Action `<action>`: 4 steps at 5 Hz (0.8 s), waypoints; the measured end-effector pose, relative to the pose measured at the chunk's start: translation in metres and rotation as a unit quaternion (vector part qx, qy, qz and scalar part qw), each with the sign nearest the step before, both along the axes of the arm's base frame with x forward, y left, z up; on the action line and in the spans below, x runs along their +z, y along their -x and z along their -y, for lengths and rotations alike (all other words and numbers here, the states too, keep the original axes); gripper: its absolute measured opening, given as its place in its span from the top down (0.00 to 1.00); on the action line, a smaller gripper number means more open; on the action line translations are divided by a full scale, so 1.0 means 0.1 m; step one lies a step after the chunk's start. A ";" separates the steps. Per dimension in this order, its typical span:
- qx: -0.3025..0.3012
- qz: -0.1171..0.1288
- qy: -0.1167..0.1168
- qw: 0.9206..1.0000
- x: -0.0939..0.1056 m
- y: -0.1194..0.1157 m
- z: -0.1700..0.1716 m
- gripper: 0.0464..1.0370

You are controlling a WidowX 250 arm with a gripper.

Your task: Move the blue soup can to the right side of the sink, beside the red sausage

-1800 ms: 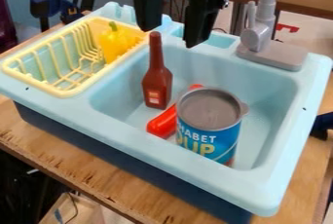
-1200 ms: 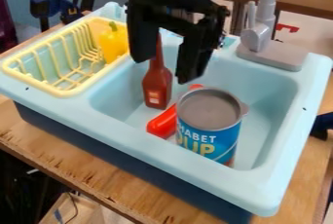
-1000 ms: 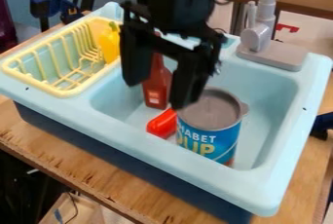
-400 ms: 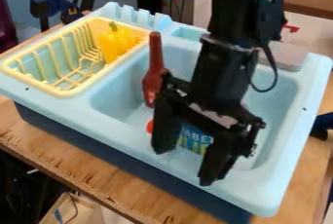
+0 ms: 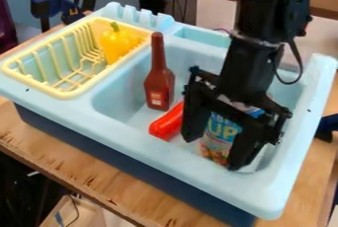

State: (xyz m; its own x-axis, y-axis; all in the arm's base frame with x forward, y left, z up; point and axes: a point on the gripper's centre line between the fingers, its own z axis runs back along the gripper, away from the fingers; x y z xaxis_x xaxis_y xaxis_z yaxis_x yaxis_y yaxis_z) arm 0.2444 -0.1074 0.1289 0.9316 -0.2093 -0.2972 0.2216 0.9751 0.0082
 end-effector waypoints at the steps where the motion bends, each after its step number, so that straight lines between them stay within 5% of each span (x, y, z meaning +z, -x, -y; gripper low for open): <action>1: -0.003 0.015 -0.004 1.000 0.00 -0.22 0.02 0.04; 4: -0.001 0.023 -0.001 1.000 -0.13 -0.58 0.00 0.04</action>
State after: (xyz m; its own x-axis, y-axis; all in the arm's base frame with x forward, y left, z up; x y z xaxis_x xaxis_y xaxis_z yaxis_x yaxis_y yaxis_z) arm 0.3027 -0.1075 0.1160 0.9439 -0.2111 -0.2541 0.2237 0.9744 0.0215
